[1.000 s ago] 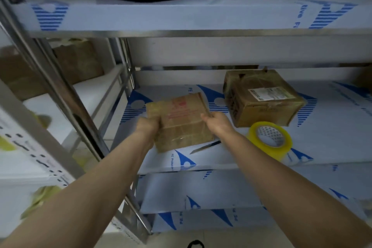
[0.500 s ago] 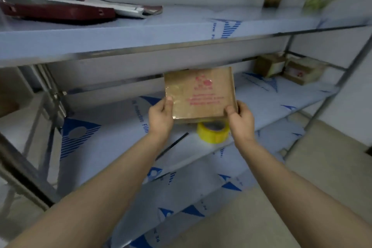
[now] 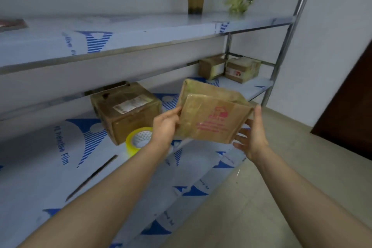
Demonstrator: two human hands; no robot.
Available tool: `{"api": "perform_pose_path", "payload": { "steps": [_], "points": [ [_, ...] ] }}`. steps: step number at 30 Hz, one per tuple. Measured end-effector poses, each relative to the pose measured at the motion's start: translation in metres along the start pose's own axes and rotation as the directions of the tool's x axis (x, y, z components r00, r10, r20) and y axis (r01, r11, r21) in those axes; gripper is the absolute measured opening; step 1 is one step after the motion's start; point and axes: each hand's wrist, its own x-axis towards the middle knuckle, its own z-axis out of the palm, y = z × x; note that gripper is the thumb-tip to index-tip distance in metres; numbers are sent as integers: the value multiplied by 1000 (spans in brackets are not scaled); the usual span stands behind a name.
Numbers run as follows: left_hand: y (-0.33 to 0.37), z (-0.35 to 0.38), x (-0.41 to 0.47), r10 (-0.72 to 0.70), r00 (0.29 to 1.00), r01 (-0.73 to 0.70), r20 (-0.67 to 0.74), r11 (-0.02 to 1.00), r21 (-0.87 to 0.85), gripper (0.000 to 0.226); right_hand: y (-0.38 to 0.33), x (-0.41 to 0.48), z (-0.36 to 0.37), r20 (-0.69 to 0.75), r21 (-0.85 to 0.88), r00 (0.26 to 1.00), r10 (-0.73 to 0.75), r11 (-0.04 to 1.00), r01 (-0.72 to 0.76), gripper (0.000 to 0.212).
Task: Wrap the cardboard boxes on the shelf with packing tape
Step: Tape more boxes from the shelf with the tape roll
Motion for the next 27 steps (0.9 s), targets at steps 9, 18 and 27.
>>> {"api": "perform_pose_path", "payload": {
  "steps": [9,18,27],
  "points": [
    [-1,160,29,-35,999,35,-1,999,-2,17,-46,106,-117,58,-144,997,-59,987,67,50],
    [-14,246,88,38,997,-29,-66,991,132,26,-63,188,-166,196,-41,974,-112,992,123,36],
    [-35,325,202,129,983,-94,-129,965,245,67,-103,301,-171,145,-37,982,-120,991,126,40]
  ]
}}
